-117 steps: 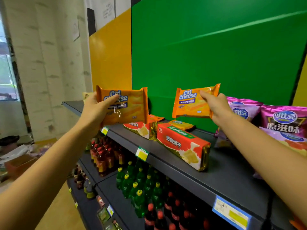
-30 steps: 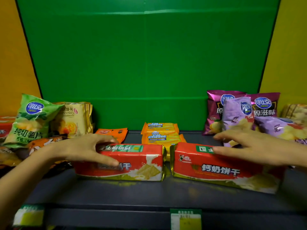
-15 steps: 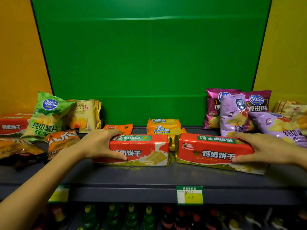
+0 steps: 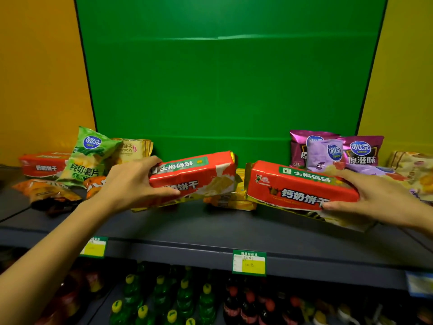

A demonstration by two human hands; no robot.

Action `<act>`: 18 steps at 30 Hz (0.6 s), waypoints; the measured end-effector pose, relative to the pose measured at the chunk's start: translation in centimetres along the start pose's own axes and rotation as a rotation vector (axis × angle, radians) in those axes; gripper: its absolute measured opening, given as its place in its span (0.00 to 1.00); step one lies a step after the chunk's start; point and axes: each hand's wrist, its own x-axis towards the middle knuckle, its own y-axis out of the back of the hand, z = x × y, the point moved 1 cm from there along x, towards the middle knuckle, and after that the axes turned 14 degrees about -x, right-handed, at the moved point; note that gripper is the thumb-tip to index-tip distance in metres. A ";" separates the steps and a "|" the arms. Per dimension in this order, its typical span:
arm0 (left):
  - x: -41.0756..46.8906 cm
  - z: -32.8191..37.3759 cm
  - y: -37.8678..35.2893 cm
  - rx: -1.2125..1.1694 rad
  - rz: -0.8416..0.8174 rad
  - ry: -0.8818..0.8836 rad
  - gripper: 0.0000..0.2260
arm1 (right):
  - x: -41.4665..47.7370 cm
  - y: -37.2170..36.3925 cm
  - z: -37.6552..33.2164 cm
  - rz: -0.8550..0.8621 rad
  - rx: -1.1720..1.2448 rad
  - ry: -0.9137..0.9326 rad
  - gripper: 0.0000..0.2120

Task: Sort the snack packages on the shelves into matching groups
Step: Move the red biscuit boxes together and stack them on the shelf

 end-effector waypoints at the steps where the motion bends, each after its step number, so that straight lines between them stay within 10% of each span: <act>1: -0.4 0.3 0.5 0.003 0.012 0.011 0.49 | 0.0 0.1 -0.1 -0.001 0.002 0.009 0.44; 18: -18.7 -6.2 13.5 0.302 0.254 0.484 0.43 | 7.3 1.3 -18.3 0.050 0.111 0.343 0.46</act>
